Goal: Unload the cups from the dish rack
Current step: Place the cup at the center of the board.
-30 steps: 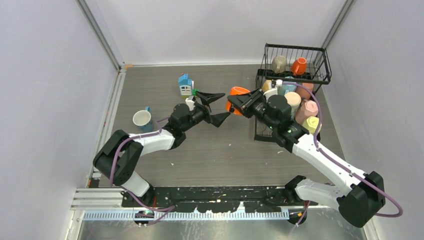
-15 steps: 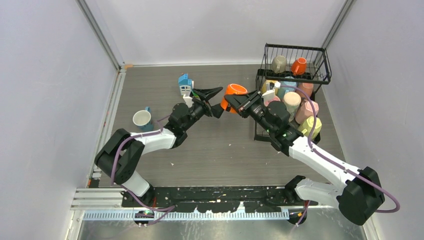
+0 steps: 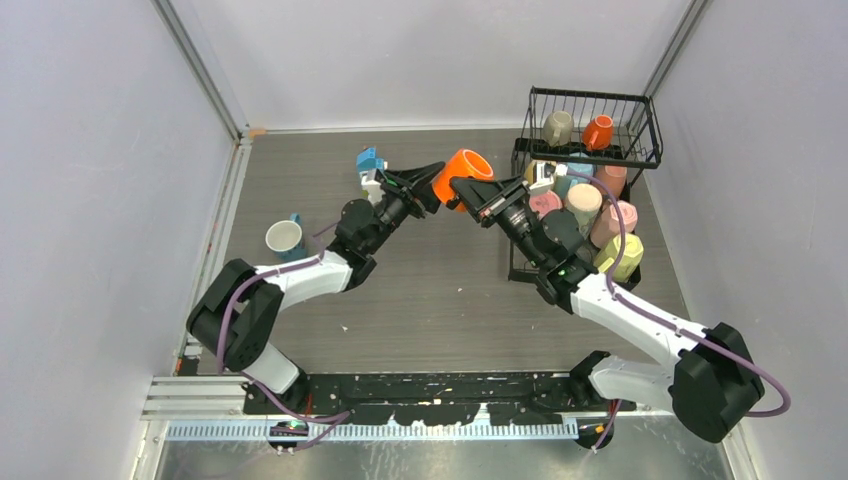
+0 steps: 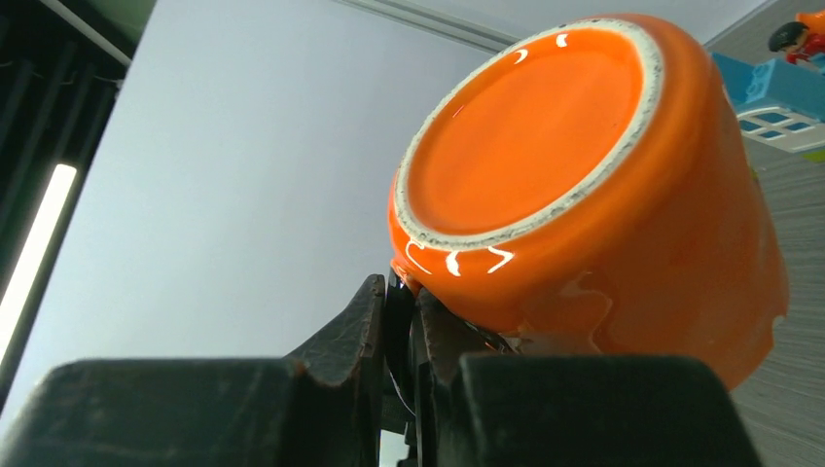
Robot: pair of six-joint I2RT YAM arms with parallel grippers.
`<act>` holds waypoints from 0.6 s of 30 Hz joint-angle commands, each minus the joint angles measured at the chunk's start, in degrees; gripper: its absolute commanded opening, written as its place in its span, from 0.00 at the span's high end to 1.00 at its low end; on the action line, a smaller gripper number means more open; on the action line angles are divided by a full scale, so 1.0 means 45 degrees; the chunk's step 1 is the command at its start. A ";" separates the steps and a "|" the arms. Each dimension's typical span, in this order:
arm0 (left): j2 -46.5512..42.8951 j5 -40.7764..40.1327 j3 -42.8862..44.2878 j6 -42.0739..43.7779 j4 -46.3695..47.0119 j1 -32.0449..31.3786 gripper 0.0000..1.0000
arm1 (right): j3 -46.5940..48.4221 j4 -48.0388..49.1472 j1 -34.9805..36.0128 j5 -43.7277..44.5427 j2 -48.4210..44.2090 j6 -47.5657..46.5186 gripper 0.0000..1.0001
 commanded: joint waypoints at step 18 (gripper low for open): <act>-0.1434 -0.0803 0.2063 -0.0431 0.1750 -0.0226 1.00 | 0.0164 0.2701 0.0097 -0.0373 0.0307 0.1009 0.93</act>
